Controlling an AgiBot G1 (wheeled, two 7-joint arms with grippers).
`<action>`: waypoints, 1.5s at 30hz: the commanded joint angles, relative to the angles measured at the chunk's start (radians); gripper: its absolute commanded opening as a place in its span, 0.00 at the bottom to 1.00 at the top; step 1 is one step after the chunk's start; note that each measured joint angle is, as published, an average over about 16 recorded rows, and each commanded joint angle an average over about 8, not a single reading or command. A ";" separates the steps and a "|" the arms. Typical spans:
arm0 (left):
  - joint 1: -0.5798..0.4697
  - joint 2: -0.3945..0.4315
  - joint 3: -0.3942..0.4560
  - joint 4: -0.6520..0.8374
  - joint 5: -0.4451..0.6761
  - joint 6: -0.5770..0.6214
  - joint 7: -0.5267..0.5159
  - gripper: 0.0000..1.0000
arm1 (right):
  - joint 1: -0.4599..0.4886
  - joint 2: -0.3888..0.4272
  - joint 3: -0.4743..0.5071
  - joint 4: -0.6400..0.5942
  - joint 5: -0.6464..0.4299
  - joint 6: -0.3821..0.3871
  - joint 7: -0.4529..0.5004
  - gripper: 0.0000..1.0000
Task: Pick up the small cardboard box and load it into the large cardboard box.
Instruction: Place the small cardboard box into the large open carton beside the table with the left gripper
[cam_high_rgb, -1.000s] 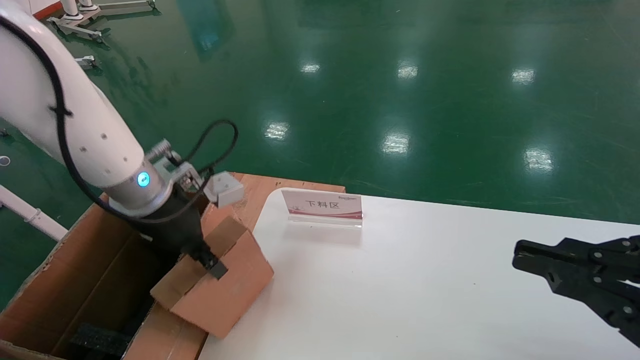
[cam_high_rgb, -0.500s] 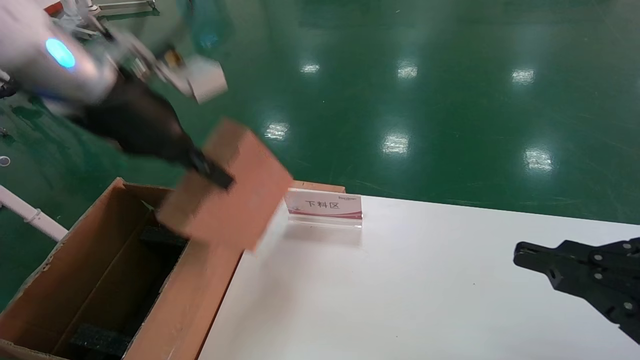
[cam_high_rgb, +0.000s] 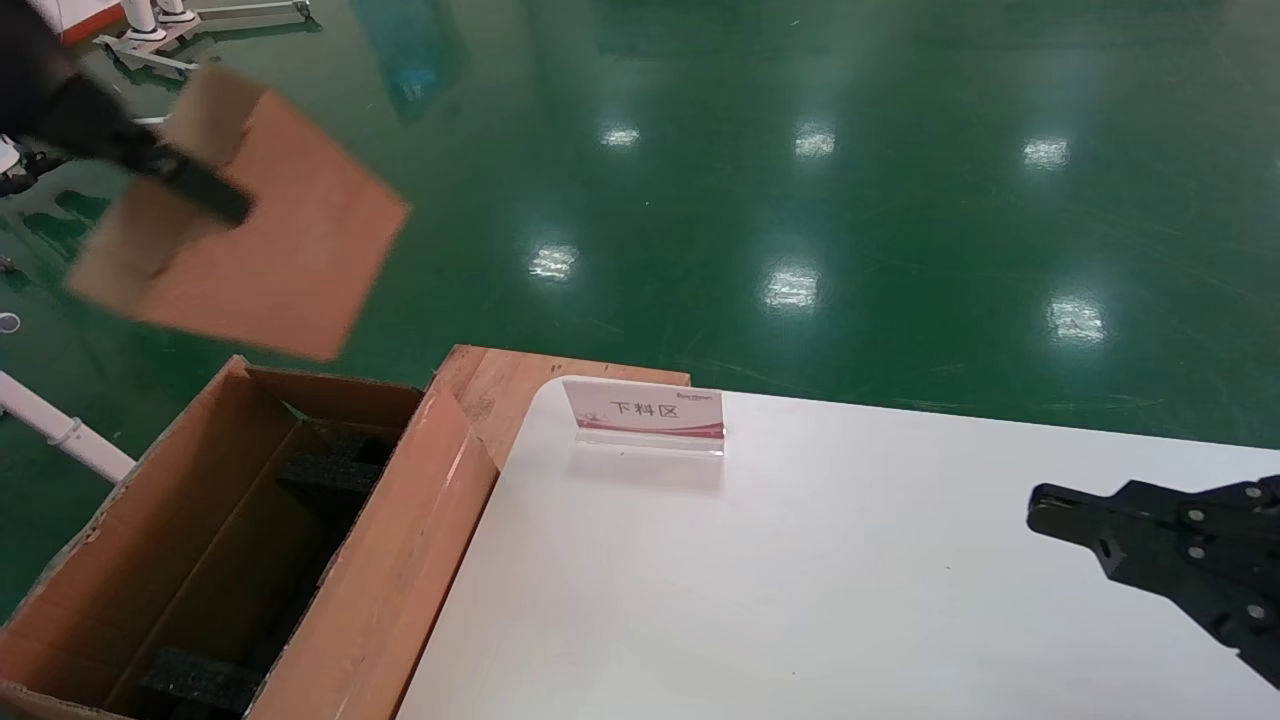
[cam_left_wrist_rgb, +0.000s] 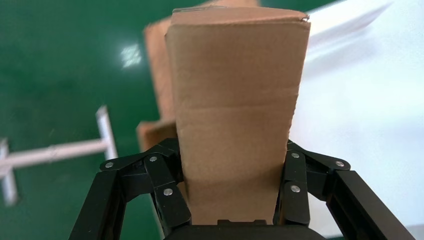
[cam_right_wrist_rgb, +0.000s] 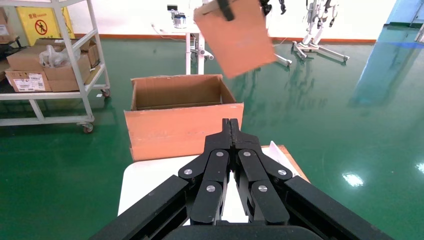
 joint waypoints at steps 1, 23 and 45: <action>-0.032 0.003 0.067 0.028 0.003 0.000 0.029 0.00 | 0.000 0.000 0.000 0.000 0.000 0.000 0.000 1.00; -0.038 0.004 0.671 0.126 -0.372 -0.015 0.116 0.00 | 0.000 0.001 -0.002 0.000 0.001 0.001 -0.001 1.00; 0.240 0.007 0.688 0.369 -0.528 -0.098 0.249 0.00 | 0.001 0.001 -0.003 0.000 0.002 0.001 -0.001 1.00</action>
